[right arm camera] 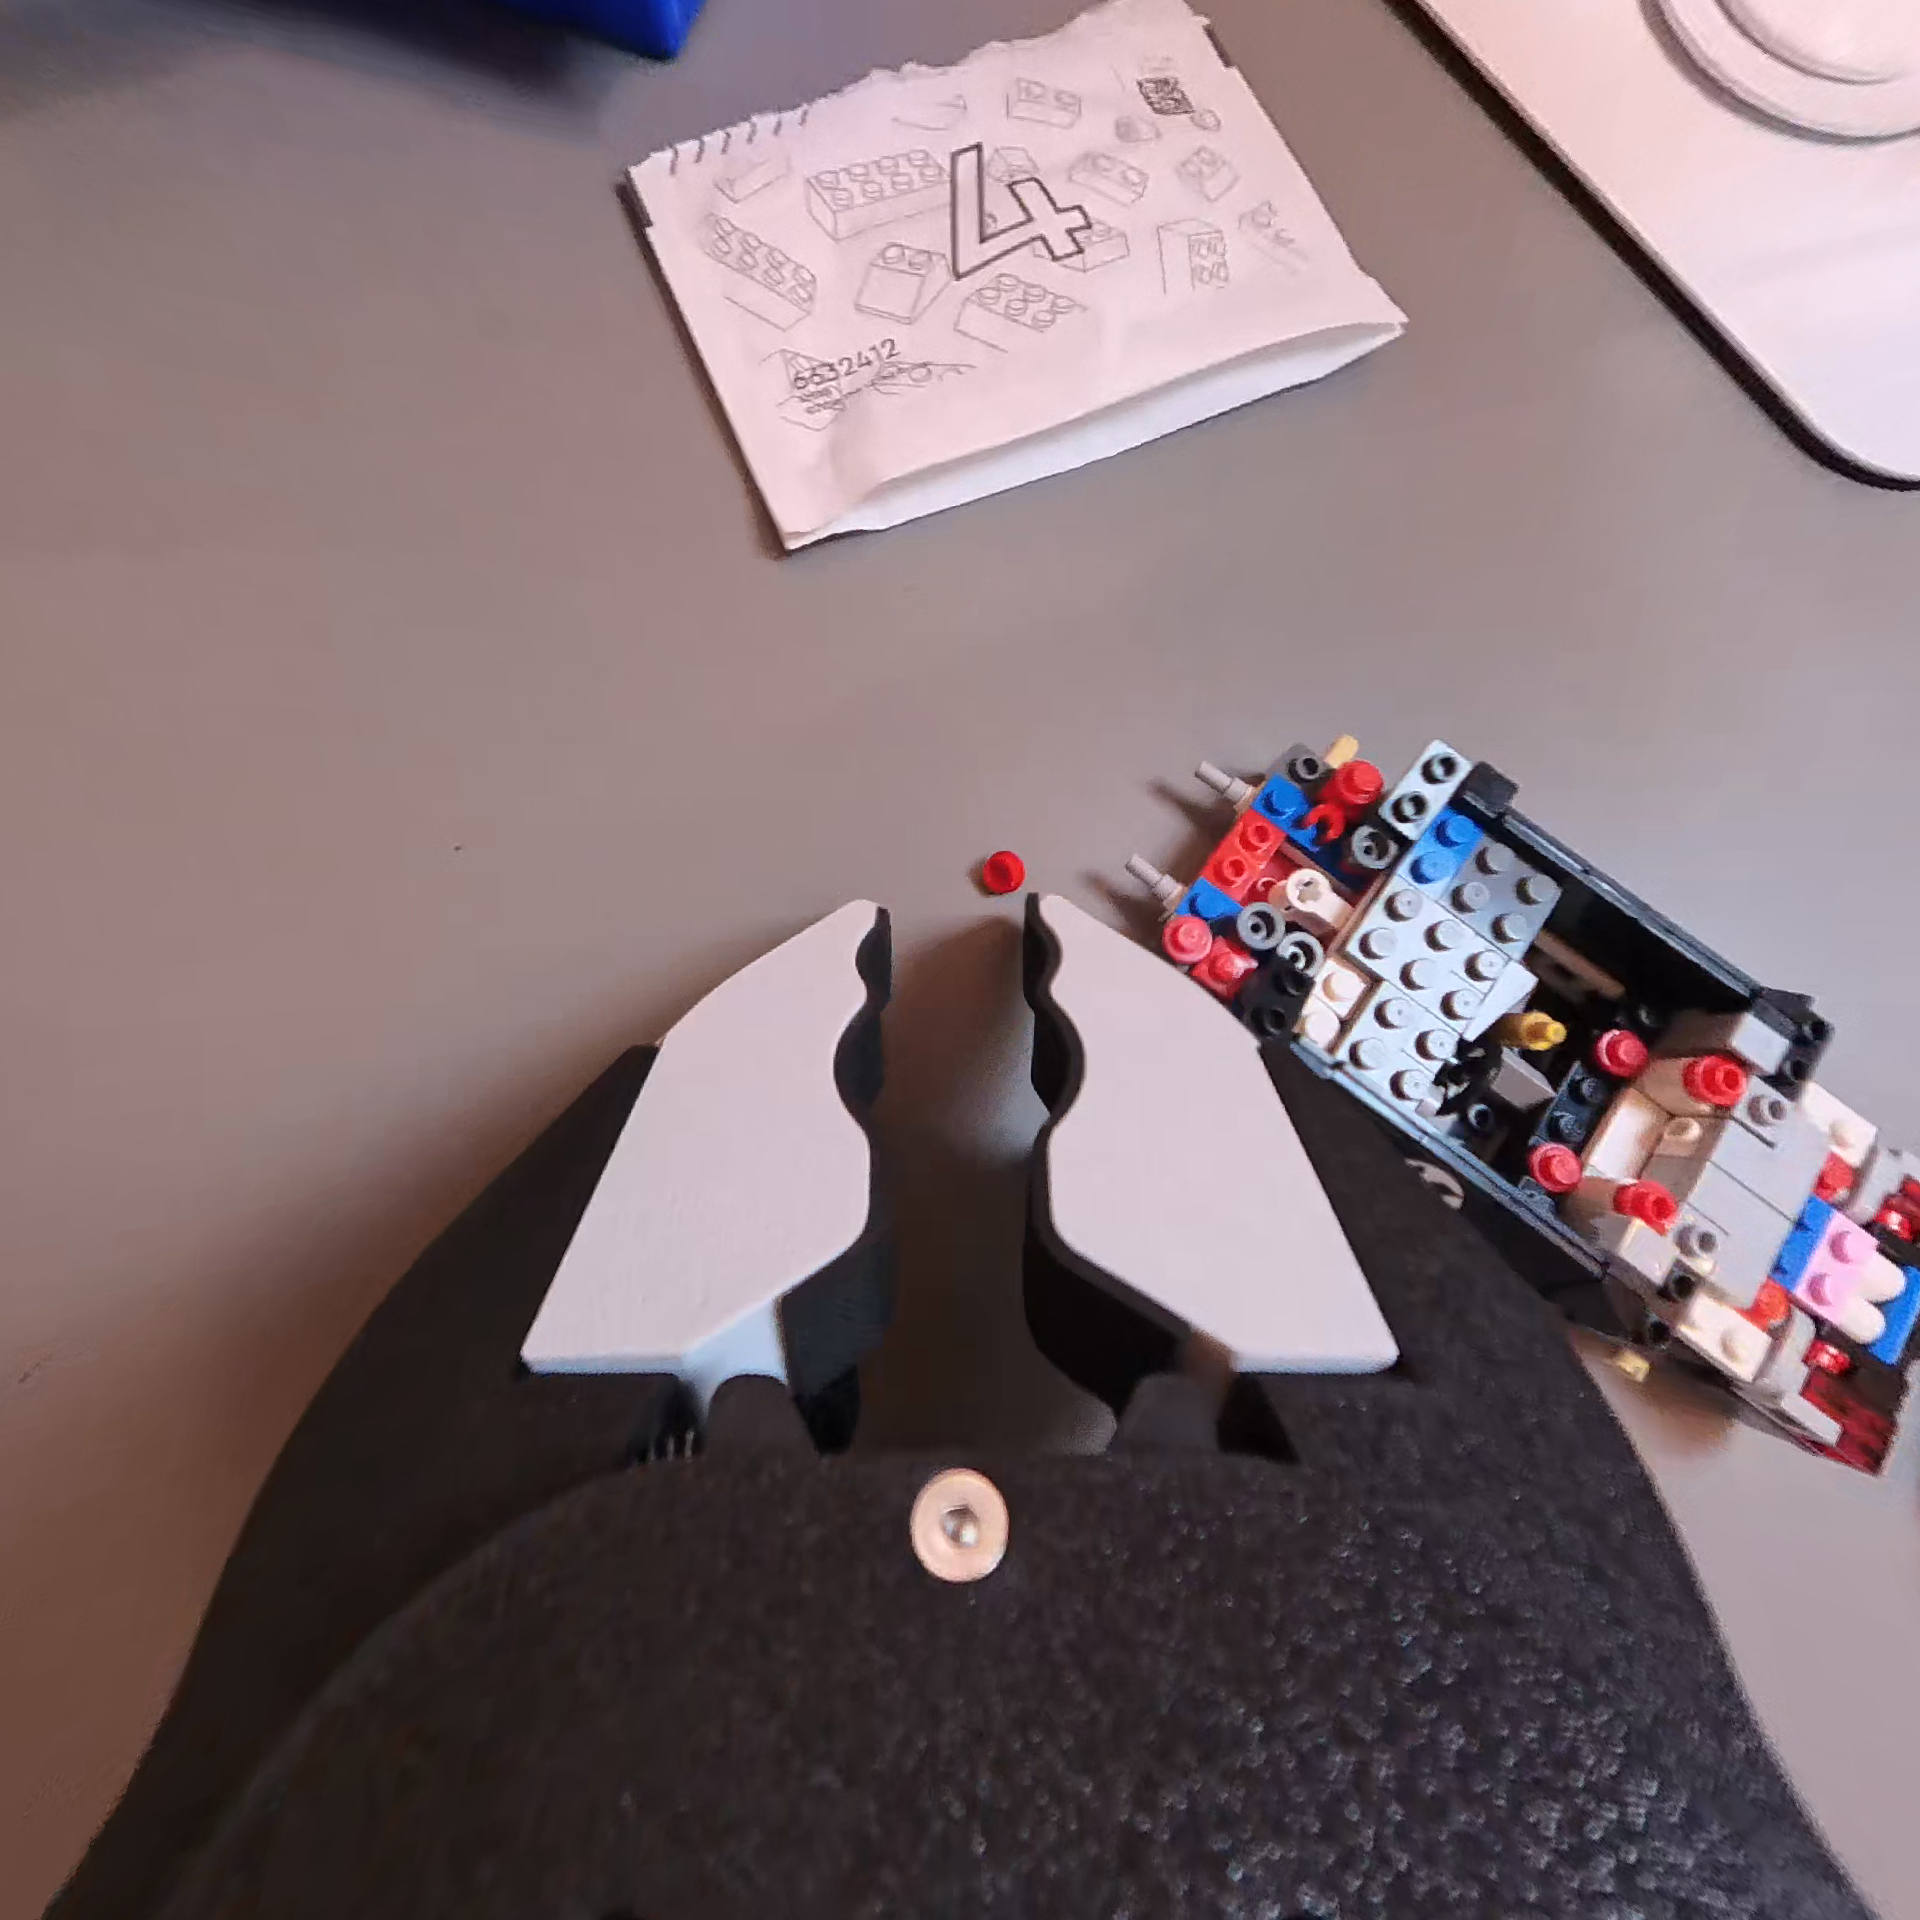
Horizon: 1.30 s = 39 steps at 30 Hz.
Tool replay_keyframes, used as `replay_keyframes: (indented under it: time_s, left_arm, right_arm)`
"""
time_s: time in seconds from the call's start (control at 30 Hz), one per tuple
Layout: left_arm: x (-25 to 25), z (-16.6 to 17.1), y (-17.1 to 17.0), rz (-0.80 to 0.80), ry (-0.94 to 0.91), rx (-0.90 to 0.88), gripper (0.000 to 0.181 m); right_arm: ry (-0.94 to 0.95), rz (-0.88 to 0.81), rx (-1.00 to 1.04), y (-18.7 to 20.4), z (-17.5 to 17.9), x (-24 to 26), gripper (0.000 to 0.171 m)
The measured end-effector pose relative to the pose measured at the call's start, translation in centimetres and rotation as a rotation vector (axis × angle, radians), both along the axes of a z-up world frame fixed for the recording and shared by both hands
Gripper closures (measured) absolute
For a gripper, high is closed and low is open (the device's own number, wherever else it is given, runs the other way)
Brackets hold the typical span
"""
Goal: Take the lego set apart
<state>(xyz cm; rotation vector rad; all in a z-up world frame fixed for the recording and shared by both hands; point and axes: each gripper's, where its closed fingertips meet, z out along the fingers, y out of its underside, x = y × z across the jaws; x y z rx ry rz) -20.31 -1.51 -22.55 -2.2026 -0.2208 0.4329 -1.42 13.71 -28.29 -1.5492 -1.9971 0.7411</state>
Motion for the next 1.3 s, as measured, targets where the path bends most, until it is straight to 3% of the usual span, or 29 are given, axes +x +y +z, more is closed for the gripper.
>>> replay_keyframes:
  time_s: [0.2, 0.27, 0.4, 0.47, 0.67, 0.83, 0.93, 1.13, 1.23, 1.3]
  left_arm:
    - [1.7, 0.5, 0.9, -0.088, 0.053, 0.013, 0.133]
    - [3.2, 1.3, 1.6, -0.158, 0.097, 0.047, 0.136]
    - [7.4, 1.6, 3.0, -0.347, 0.167, 0.088, 0.143]
    - [9.8, 1.7, 3.5, -0.45, 0.221, 0.107, 0.144]
    - [16.6, 3.7, 4.2, -0.681, 0.331, 0.279, 0.153]
    - [17.8, 5.0, 4.0, -0.697, 0.391, 0.353, 0.162]
    - [18.0, 5.4, 3.8, -0.709, 0.408, 0.373, 0.173]
    - [18.0, 5.7, 3.6, -0.722, 0.398, 0.377, 0.174]
    - [14.6, 6.6, 3.6, -0.592, 0.451, 0.362, 0.174]
    - [9.5, 6.6, 3.2, -0.385, 0.441, 0.291, 0.174]
  right_arm:
    - [-0.014, -0.047, 0.012, 0.8, -0.1, -1.2, 0.153]
    - [-0.04, -0.023, 0.064, 0.8, -0.3, -1.3, 0.164]
    - [-0.017, 0.054, -0.037, -1.6, 0.2, -1.2, 0.164]
    - [0.078, 0.103, -0.185, -3.7, 1.8, -1.4, 0.164]
    - [0.29, 0.187, -0.923, -10.0, 9.4, -1.4, 0.164]
    - [0.264, 0.218, -1.228, -12.2, 11.2, -1.4, 0.164]
    - [0.259, 0.226, -1.278, -12.7, 11.5, -1.4, 0.164]
    - [0.254, 0.239, -1.307, -12.8, 11.8, -1.3, 0.164]
    - [0.318, 0.196, -1.203, -10.7, 11.8, -1.6, 0.159]
    - [0.352, 0.141, -1.045, -8.5, 11.1, -1.6, 0.158]
